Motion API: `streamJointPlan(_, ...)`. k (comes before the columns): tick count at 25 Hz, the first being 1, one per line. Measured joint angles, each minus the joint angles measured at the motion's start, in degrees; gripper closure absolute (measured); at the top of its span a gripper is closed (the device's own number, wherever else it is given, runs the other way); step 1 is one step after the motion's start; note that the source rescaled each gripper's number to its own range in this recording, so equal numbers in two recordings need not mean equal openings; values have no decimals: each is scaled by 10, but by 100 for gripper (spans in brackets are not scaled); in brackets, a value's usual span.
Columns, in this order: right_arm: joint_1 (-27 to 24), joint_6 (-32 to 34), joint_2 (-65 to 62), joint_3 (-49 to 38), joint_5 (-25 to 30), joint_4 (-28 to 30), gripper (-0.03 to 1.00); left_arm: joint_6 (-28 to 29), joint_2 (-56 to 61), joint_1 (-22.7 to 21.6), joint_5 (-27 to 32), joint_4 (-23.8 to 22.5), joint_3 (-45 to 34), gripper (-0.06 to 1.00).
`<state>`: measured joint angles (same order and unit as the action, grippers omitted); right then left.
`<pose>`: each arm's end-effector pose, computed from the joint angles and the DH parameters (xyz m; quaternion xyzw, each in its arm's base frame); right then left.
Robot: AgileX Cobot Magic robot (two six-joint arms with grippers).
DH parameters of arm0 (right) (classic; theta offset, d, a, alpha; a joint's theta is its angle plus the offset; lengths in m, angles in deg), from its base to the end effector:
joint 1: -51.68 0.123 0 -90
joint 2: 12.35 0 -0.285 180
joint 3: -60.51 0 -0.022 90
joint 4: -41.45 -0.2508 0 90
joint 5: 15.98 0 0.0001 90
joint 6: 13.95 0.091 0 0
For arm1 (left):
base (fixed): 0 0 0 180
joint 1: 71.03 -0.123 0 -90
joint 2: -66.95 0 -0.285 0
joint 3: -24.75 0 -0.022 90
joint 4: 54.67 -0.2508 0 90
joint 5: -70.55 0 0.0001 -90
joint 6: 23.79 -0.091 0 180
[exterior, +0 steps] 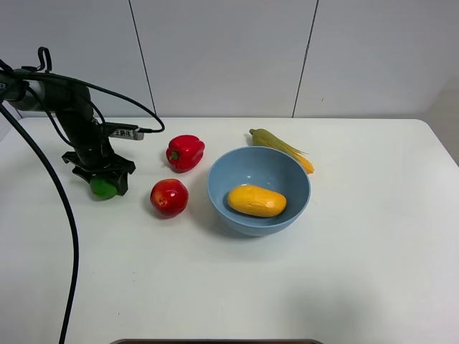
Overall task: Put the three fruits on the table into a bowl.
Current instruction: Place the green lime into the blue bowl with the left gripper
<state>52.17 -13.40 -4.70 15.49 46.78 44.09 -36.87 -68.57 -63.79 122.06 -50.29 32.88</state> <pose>-0.0143 -0.0039 0.2914 0.0025 0.8452 -0.0181 0.5342 0.4137 -0.0580 0.0971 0.1531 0.9877 -0.0296 0.0111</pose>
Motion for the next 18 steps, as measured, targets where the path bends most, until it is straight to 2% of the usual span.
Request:
streamJointPlan(11,0,0,0,0,0,0,46,25,93,3,33,-10,-1,94)
streamJointPlan(18,0,0,0,0,0,0,46,43,171,56,45,-15,-1,94)
